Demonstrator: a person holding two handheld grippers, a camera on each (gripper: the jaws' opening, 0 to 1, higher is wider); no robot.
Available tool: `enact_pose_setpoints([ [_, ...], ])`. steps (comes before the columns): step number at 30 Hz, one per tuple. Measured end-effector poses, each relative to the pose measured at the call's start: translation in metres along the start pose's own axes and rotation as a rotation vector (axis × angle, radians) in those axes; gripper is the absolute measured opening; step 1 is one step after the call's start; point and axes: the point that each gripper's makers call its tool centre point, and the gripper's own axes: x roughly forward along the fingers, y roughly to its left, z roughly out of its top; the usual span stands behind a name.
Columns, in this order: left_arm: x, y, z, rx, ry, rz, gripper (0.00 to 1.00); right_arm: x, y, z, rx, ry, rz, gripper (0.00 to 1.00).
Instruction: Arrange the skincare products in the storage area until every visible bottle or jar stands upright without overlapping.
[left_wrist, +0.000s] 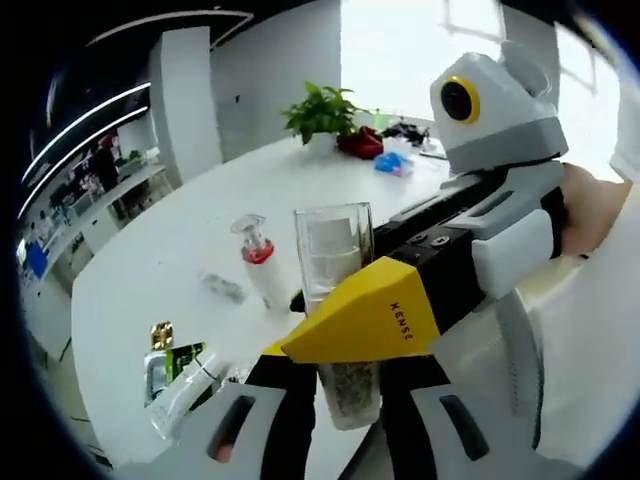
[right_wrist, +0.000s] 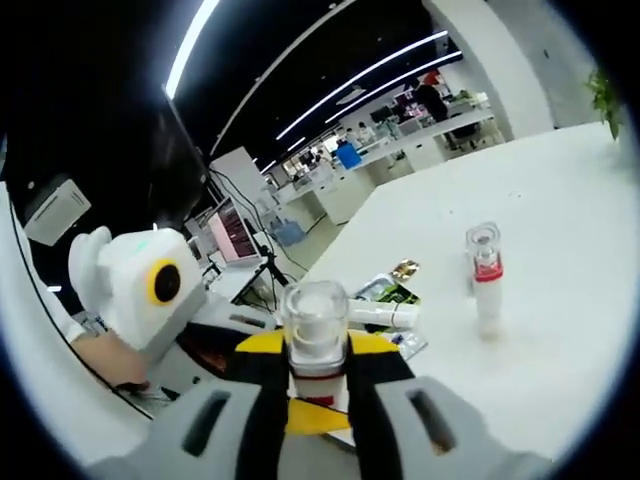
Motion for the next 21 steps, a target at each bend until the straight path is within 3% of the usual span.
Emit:
enact_pose_setpoints([
  [10,-0.017,-0.014,0.016,-0.164,-0.150,-0.244,0.20,-0.007,0.024,0.013,-0.084,0.003,0.207,0.23],
  [21,-0.038,-0.021,0.038,-0.151,-0.238,-0.450,0.20,-0.015,0.042,0.031,-0.151,-0.007,0.342,0.23],
])
